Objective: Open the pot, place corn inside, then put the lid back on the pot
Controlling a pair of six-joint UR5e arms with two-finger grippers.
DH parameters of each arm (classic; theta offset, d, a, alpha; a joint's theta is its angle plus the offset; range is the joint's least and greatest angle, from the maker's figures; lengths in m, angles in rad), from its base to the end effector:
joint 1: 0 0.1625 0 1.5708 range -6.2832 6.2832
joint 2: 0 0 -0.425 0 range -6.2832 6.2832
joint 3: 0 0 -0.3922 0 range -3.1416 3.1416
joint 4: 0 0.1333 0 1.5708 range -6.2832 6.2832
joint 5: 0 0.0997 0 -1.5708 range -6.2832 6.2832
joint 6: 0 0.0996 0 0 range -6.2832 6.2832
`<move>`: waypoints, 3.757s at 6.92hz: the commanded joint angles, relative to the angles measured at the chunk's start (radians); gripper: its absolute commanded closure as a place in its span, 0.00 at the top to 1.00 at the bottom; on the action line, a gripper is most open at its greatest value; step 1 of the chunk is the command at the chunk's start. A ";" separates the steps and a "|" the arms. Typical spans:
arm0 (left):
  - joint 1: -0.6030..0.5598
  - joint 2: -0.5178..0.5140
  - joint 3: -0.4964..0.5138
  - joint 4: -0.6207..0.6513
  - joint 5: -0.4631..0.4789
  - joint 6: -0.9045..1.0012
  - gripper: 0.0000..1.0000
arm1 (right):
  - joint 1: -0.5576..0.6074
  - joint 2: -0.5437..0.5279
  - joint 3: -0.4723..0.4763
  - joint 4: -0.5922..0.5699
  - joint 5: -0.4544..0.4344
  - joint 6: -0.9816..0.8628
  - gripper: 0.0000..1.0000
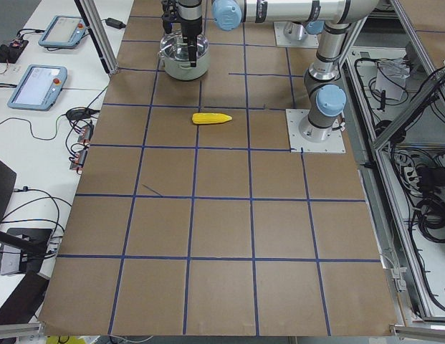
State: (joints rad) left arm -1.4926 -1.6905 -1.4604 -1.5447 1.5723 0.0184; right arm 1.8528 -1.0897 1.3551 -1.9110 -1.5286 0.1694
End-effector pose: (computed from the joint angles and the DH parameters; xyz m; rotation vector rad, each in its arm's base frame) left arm -0.0902 -0.5530 0.4829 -0.0939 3.1378 -0.0262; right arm 0.3219 -0.6168 0.3446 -0.1759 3.0772 -0.0978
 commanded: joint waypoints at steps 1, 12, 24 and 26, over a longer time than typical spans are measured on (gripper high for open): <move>0.000 0.000 0.002 0.000 0.000 0.000 1.00 | -0.007 -0.006 -0.004 0.003 0.002 -0.005 0.36; -0.009 -0.156 -0.099 0.194 -0.006 -0.038 1.00 | -0.329 -0.159 -0.186 0.417 -0.022 -0.406 0.39; 0.051 -0.184 -0.494 0.675 0.047 0.086 1.00 | -0.331 -0.515 0.217 0.435 0.024 -0.373 0.39; 0.072 -0.183 -0.547 0.734 0.043 0.090 1.00 | -0.330 -0.527 0.220 0.449 0.025 -0.370 0.39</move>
State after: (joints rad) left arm -1.4359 -1.8743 -1.9761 -0.8519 1.6152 0.1039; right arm 1.5233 -1.6107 1.5731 -1.4680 -1.5035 -0.2024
